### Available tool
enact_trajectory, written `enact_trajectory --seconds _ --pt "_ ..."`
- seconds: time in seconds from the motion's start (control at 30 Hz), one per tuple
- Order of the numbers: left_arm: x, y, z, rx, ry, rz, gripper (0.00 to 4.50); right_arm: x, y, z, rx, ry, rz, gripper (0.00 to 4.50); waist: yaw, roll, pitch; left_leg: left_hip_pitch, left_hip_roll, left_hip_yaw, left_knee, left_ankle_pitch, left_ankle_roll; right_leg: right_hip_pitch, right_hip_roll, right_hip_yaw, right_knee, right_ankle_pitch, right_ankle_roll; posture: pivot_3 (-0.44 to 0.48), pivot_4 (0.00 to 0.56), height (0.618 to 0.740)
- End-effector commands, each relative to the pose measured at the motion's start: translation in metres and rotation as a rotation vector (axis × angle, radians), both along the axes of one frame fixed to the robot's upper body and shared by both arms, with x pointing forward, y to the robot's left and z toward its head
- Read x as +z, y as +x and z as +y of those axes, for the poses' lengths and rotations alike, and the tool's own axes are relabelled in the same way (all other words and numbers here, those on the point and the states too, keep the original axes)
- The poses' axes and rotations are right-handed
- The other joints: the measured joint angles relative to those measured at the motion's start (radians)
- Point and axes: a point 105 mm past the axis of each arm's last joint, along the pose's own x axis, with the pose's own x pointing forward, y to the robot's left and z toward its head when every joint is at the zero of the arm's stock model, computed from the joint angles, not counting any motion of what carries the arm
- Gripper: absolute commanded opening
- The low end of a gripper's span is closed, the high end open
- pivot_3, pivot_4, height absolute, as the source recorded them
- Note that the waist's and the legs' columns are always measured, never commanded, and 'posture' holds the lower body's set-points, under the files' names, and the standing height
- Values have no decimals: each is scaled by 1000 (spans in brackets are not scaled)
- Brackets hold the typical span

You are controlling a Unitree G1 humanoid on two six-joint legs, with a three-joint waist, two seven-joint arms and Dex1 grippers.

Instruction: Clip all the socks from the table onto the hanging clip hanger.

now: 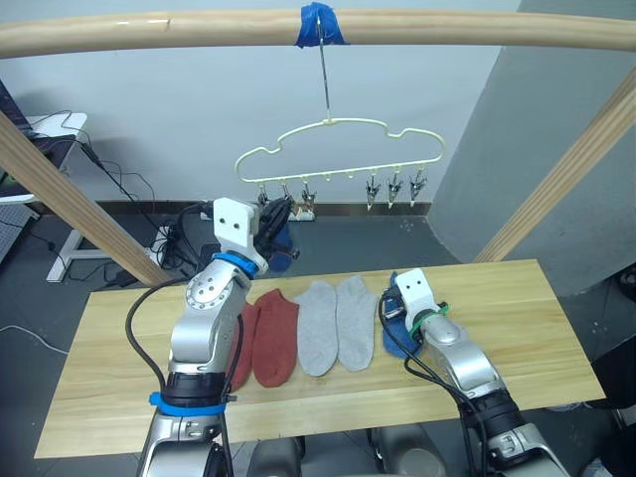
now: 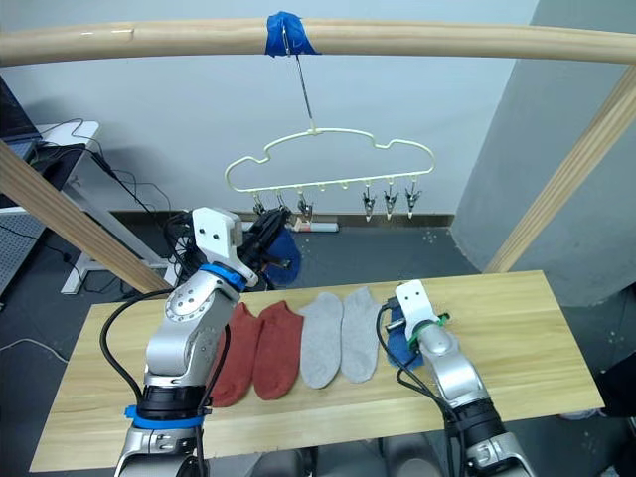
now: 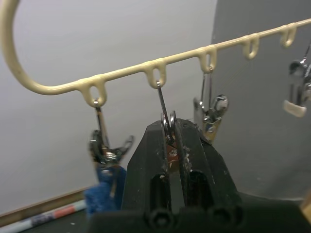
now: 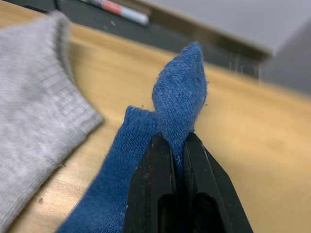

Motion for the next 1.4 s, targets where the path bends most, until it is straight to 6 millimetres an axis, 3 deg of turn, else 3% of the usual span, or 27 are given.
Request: enact_trajectory --seconds 0.03,0.27,0.5,0.9,1.4 --pt "21 -10 -2 -65 -30 -38 0 51 -1 35 234 -73 -243 63 -6 0 1 0 0 0 0 0 0 0 0 0 0 0 0 -208 226 740" --pt "33 -17 -13 -146 -84 -3 0 84 4 84 466 -155 -398 63 -4 0 4 0 1 -1 0 0 0 0 1 0 0 0 0 -210 226 740" --pt "36 -20 -18 -182 -109 24 0 97 14 110 534 -137 -443 63 2 0 4 -1 0 -1 0 0 0 0 -1 -1 -1 0 0 -208 221 740" --pt "31 -19 -15 -175 -101 38 0 120 16 116 511 -69 -531 63 1 0 4 -1 0 0 1 0 0 -1 -2 0 0 0 0 -209 219 740" --pt "26 -19 -15 -168 -101 57 0 127 9 130 539 -11 -558 63 -1 0 4 -1 0 0 1 0 0 -1 -4 0 0 0 0 -208 221 740"
